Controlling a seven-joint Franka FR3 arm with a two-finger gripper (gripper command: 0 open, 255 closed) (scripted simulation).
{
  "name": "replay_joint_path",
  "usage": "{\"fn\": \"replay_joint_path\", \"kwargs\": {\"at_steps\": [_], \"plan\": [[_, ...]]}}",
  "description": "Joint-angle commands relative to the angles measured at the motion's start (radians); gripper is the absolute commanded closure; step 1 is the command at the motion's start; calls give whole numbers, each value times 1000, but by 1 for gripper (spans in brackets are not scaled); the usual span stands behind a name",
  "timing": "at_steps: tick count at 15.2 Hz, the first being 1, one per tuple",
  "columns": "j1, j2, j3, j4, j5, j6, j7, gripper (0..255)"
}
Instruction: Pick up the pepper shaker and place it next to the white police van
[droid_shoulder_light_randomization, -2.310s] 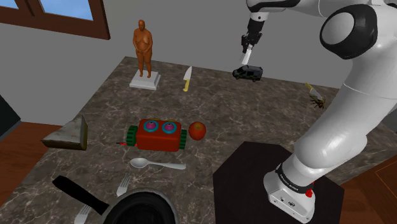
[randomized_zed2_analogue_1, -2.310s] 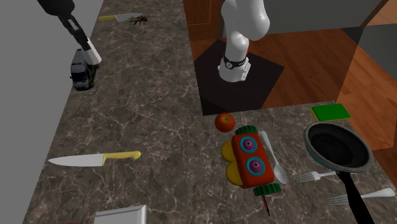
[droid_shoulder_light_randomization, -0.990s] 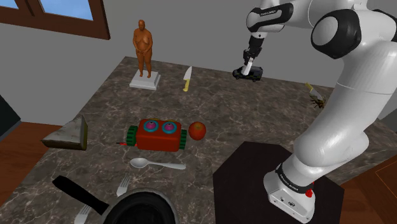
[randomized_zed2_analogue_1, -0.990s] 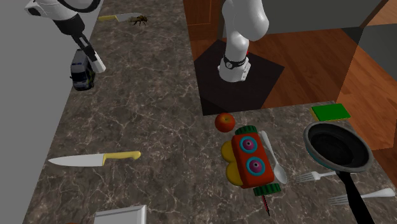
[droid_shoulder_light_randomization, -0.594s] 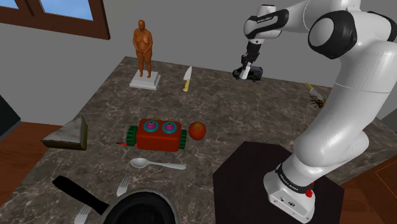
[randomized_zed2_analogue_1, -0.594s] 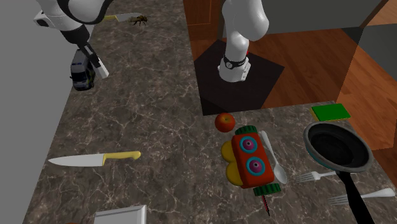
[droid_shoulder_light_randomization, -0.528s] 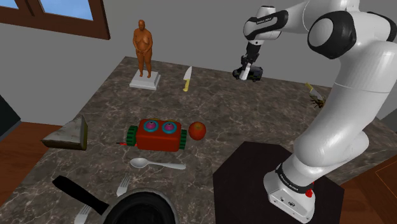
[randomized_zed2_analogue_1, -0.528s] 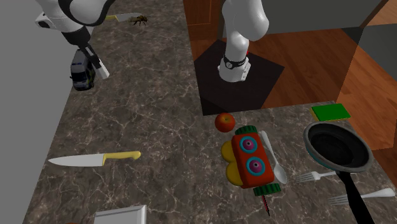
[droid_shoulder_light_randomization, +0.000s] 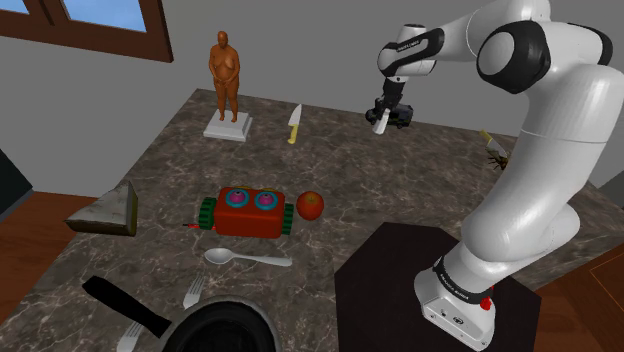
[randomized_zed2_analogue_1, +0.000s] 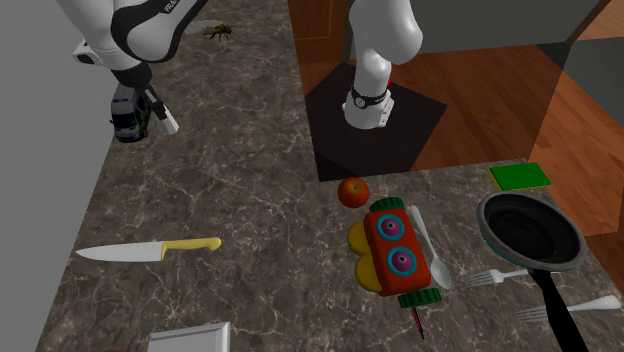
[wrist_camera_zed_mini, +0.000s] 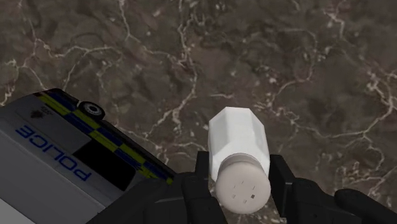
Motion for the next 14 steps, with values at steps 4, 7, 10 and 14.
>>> {"fn": "replay_joint_path", "kwargs": {"at_steps": [4, 7, 10, 14], "plan": [[-2, 6, 0, -7, 1, 14, -2, 255], [-2, 6, 0, -7, 1, 14, -2, 255], [-2, 6, 0, -7, 1, 14, -2, 0], [-2, 6, 0, -8, 1, 14, -2, 0]]}}
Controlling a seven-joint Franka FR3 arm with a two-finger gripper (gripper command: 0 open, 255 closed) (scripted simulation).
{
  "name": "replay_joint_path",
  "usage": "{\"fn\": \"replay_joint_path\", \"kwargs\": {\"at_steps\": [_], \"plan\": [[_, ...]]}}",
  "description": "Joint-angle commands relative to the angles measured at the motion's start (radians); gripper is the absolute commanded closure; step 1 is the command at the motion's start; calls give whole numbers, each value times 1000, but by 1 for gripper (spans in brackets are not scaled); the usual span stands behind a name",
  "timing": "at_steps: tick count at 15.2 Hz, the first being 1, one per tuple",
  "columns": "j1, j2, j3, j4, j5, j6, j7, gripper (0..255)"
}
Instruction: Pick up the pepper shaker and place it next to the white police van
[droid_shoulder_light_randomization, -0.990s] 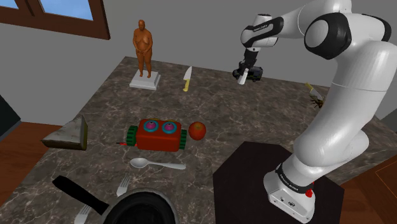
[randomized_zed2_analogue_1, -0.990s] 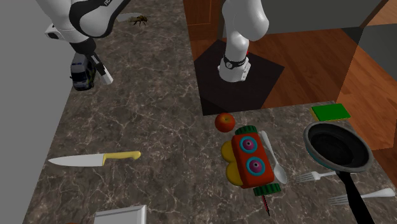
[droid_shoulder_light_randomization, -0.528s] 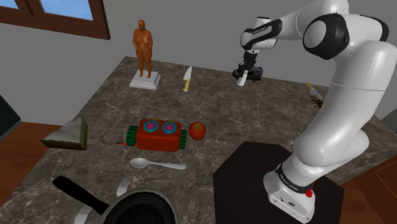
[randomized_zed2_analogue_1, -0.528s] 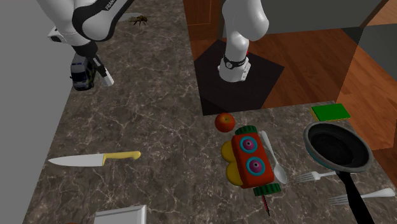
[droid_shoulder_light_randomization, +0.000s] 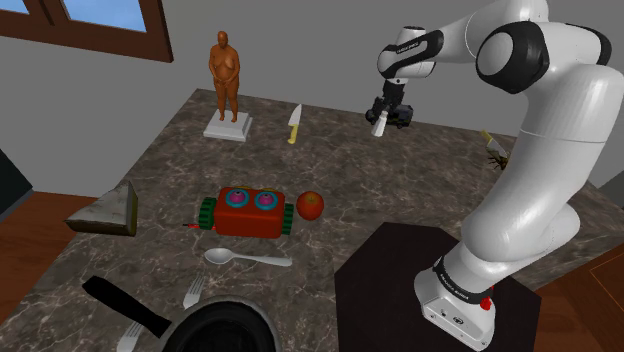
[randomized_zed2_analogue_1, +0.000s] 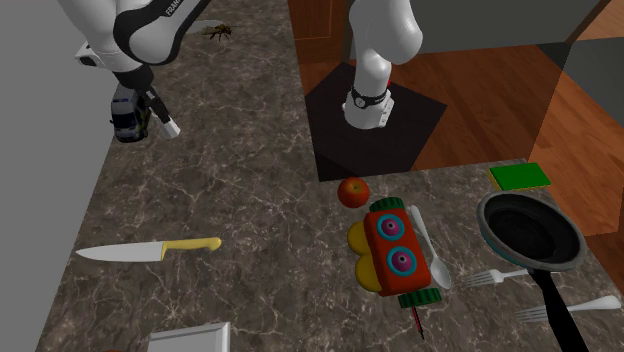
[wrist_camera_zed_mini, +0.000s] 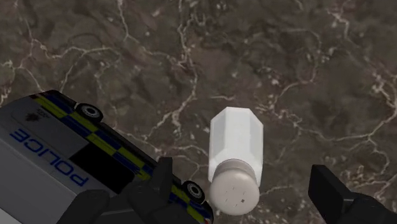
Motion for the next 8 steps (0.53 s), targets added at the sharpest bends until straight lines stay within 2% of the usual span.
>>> {"fn": "replay_joint_path", "kwargs": {"at_steps": [1, 4, 8], "plan": [[2, -16, -1, 11, -2, -27, 1, 0], [8, -57, -1, 49, -8, -106, 5, 0], [8, -57, -1, 49, -8, -106, 5, 0]]}}
